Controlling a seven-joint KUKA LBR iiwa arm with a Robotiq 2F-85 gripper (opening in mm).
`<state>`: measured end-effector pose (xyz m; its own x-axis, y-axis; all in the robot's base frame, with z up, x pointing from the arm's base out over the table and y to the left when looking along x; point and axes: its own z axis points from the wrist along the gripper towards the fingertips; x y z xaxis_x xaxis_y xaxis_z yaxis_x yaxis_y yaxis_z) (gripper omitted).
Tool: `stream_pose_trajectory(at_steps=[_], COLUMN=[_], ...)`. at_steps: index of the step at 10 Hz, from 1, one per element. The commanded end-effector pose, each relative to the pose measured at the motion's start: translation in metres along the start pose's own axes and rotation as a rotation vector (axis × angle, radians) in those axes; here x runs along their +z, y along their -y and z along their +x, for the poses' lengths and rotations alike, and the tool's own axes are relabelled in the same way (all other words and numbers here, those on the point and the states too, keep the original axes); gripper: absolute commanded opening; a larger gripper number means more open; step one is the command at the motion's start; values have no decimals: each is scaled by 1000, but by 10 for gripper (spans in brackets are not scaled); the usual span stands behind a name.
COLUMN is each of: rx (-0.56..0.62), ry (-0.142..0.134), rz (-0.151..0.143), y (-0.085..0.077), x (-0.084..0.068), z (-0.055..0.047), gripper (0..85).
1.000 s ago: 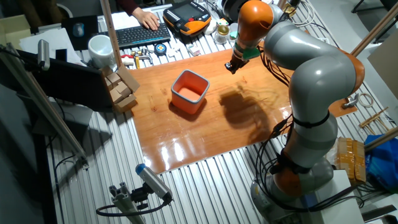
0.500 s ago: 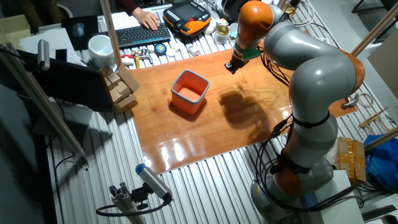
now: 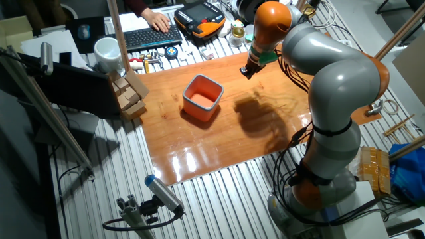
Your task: Put the garbage in the trash can
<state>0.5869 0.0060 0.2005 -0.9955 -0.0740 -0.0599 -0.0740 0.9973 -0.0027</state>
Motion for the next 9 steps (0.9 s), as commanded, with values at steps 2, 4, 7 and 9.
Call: stream_pose_trajectory(at_steps=[2,4,7,9], rx=[0,-2,0,0], ry=[0,2,6,8], rz=[0,0,2,2], y=[0,-1,-1,-1], x=[0,1,2,3], z=[0,0,0,0], gripper=[0,0,0,0])
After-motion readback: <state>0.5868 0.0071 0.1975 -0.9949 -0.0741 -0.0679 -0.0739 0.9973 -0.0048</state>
